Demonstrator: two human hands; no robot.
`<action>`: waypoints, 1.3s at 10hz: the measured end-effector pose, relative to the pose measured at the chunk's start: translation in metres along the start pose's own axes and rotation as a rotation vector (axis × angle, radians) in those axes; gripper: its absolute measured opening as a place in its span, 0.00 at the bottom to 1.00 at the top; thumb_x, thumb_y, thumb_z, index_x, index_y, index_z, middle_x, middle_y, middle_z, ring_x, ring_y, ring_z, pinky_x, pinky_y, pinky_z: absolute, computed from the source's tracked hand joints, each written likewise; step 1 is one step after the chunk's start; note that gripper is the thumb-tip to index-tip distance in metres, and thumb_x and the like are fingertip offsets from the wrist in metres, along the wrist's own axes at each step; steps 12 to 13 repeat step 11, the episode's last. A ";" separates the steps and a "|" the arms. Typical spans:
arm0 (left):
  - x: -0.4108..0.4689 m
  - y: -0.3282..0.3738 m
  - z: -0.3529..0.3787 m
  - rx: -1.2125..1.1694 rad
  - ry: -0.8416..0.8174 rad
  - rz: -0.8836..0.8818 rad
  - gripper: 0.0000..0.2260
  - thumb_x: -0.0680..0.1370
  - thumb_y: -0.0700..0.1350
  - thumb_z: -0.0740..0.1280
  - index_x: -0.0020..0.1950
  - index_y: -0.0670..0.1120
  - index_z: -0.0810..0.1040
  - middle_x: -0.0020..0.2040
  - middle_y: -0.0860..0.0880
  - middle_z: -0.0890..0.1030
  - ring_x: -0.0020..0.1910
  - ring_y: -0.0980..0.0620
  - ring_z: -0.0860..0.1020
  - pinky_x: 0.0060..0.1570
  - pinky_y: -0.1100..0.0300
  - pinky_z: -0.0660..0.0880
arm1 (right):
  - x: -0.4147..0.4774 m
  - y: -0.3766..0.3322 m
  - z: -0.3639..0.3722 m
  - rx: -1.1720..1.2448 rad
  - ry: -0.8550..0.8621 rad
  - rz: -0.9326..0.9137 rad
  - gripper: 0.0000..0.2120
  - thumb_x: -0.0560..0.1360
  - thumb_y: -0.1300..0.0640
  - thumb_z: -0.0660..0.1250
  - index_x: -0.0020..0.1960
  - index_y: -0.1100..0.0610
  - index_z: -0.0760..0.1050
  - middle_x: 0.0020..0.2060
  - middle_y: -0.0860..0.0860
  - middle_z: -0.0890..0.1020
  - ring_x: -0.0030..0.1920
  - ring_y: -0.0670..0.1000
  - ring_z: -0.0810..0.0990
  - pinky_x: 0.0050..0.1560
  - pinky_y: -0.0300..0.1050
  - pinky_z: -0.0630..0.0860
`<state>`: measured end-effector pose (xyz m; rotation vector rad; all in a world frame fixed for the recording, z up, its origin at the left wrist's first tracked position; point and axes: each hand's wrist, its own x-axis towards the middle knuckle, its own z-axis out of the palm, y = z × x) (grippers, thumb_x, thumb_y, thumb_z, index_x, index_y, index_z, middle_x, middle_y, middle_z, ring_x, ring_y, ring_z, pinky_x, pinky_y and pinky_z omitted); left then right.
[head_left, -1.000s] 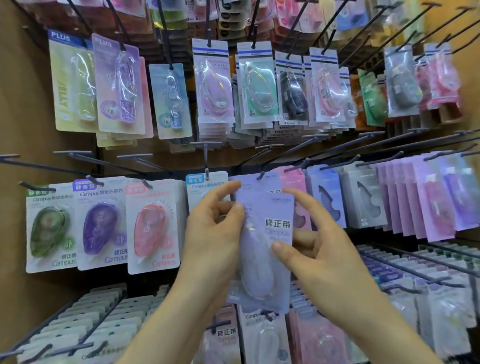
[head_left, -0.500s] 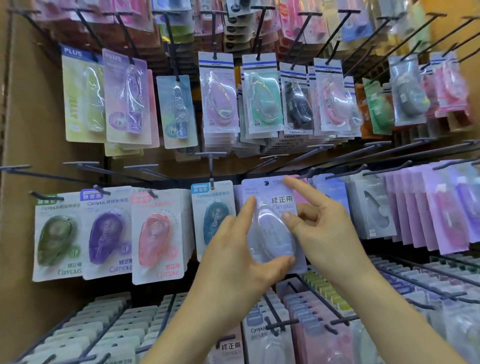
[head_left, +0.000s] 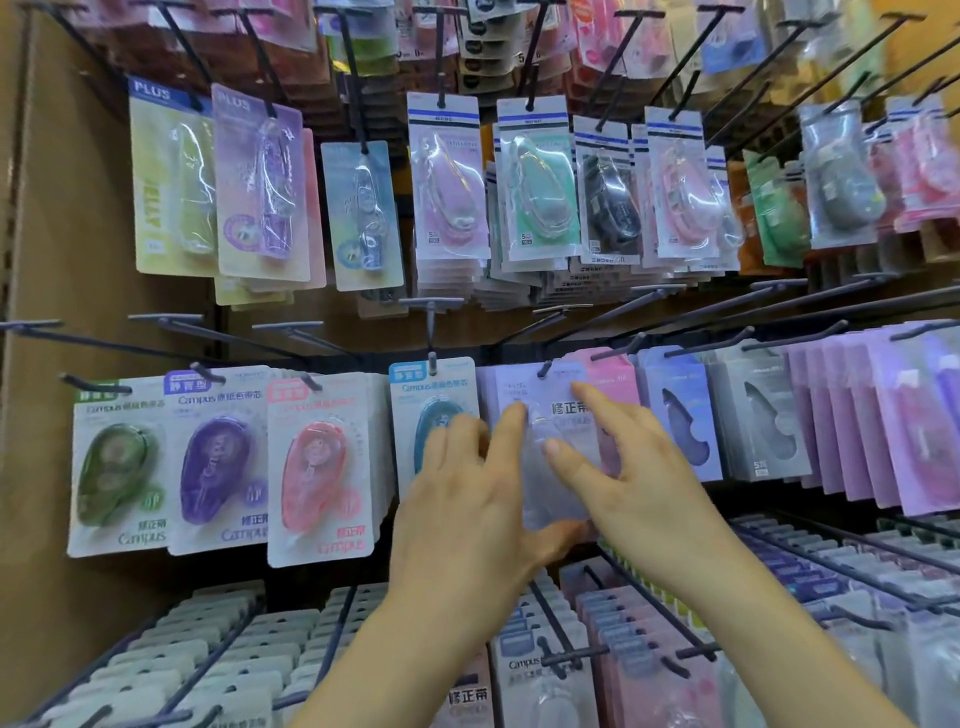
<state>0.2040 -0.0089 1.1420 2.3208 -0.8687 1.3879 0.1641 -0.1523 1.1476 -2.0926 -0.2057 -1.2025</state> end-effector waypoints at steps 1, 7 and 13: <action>0.003 -0.005 0.008 0.024 0.118 0.059 0.37 0.64 0.67 0.61 0.67 0.49 0.66 0.64 0.45 0.73 0.62 0.43 0.73 0.52 0.51 0.77 | -0.004 -0.002 0.002 -0.030 -0.104 0.019 0.37 0.77 0.45 0.66 0.79 0.42 0.49 0.78 0.43 0.58 0.76 0.45 0.58 0.71 0.40 0.58; -0.004 -0.010 0.009 -0.186 -0.050 0.063 0.45 0.73 0.60 0.69 0.79 0.55 0.42 0.78 0.55 0.55 0.73 0.52 0.59 0.70 0.62 0.56 | -0.011 0.003 0.005 -0.129 -0.032 -0.031 0.41 0.73 0.39 0.68 0.76 0.36 0.45 0.67 0.49 0.76 0.60 0.54 0.77 0.57 0.50 0.74; -0.021 -0.006 0.004 -0.220 -0.005 0.032 0.43 0.73 0.59 0.71 0.79 0.59 0.47 0.77 0.58 0.57 0.73 0.56 0.60 0.69 0.62 0.61 | -0.024 0.009 -0.014 -0.037 -0.042 -0.017 0.36 0.75 0.39 0.66 0.75 0.35 0.48 0.71 0.43 0.70 0.67 0.49 0.73 0.63 0.45 0.71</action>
